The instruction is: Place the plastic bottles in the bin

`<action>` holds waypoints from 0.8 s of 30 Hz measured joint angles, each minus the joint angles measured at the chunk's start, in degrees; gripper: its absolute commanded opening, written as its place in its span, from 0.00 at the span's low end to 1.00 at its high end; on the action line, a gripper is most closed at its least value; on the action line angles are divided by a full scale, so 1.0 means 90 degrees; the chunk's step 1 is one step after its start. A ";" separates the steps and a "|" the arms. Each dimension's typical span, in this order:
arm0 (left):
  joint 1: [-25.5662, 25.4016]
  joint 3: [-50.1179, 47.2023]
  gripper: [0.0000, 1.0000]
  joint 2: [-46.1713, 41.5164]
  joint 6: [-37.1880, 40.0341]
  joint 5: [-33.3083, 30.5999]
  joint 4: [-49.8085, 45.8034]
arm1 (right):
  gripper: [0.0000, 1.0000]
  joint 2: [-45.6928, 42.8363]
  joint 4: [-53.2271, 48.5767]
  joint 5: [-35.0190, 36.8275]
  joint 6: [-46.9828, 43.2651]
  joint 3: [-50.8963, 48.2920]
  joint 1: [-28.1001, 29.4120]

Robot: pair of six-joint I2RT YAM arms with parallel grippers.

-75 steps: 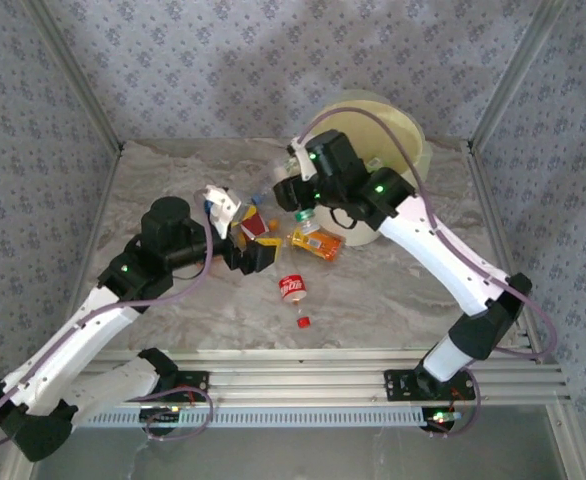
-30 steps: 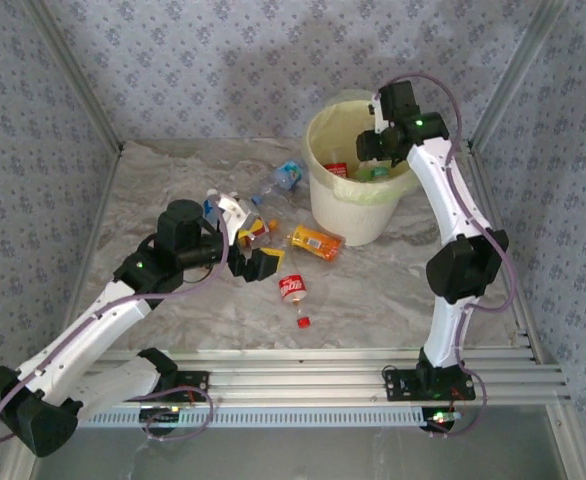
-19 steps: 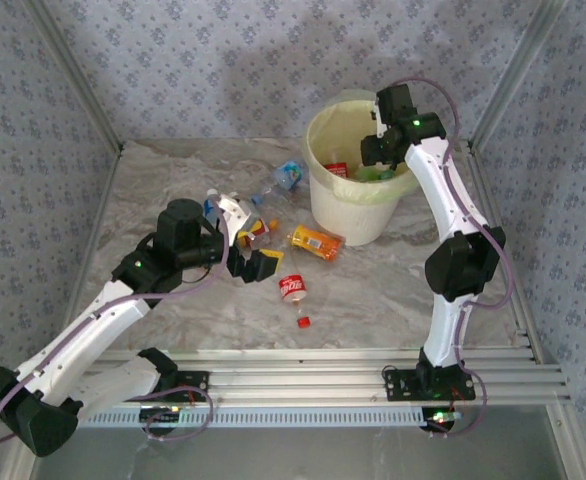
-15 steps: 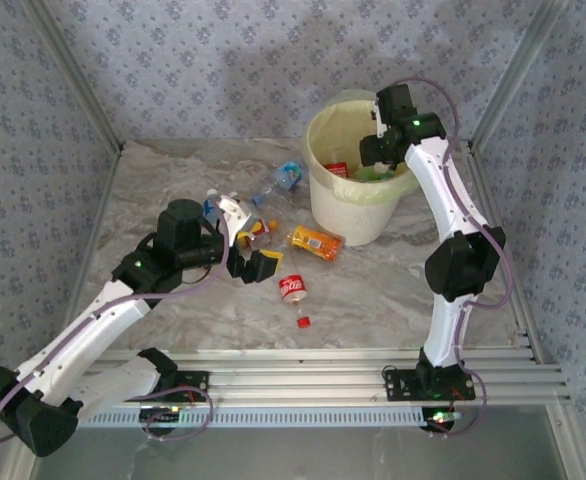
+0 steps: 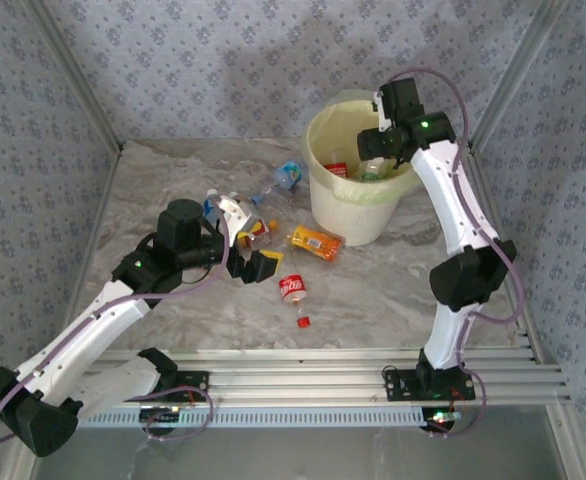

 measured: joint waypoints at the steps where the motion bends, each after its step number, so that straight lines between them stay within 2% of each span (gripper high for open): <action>1: 0.0000 0.0000 1.00 0.0000 0.0019 0.0002 -0.0005 | 0.79 -0.0141 0.0000 0.0002 0.0000 0.0000 0.0053; 7: 0.0000 0.0007 0.99 0.0000 0.0219 0.0000 -0.0151 | 0.79 -0.1129 0.0131 -0.0007 -0.0019 -0.0257 0.0551; 17: 0.0000 0.0083 1.00 -0.0024 0.0476 -0.0051 -0.0403 | 0.79 -0.2742 0.0493 -0.0175 0.0095 -0.1848 0.1608; 24: 0.0000 0.0085 1.00 -0.0024 0.0495 -0.0044 -0.0459 | 0.79 -0.3444 0.0821 -0.0559 0.0665 -0.3079 0.1877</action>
